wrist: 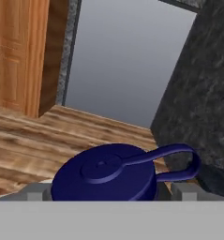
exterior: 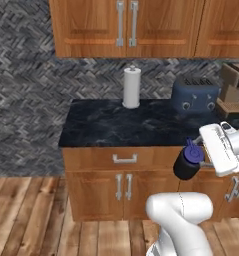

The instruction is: Move the drinks to the dining counter.

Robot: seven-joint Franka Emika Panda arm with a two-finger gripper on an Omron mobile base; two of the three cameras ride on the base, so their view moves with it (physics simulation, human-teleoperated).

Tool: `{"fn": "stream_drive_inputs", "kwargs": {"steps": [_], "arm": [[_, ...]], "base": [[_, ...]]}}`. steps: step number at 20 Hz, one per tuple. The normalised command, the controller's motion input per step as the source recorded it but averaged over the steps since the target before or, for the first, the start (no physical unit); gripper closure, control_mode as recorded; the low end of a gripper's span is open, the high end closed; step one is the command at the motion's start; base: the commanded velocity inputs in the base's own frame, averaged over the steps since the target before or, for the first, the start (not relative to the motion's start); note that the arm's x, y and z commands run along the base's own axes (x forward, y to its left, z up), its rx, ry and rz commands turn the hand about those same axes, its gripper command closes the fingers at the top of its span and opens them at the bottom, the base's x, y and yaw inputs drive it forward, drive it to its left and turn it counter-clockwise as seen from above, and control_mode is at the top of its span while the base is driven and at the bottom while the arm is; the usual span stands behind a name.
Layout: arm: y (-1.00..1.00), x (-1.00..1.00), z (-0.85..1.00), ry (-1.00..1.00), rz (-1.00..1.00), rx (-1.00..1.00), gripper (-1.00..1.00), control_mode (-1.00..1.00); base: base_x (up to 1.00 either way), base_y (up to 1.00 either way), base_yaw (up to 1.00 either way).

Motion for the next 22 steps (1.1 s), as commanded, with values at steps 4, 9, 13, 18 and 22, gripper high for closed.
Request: {"fn": "stream_drive_inputs", "kwargs": {"steps": [4,9,13,18,22], "arm": [[0.00,0.00,0.00,0.00,0.00,0.00,1.00,1.00],[0.00,0.00,0.00,0.00,0.00,0.00,1.00,1.00],[0.00,0.00,0.00,0.00,0.00,0.00,1.00,1.00],[0.00,0.00,0.00,0.00,0.00,0.00,1.00,1.00],[0.00,0.00,0.00,0.00,0.00,0.00,1.00,1.00]], "base": [[-0.45,0.16,0.41],[-0.33,0.17,0.48],[-0.16,0.20,0.56],[-0.02,0.25,0.68],[0.00,0.31,0.79]]}}
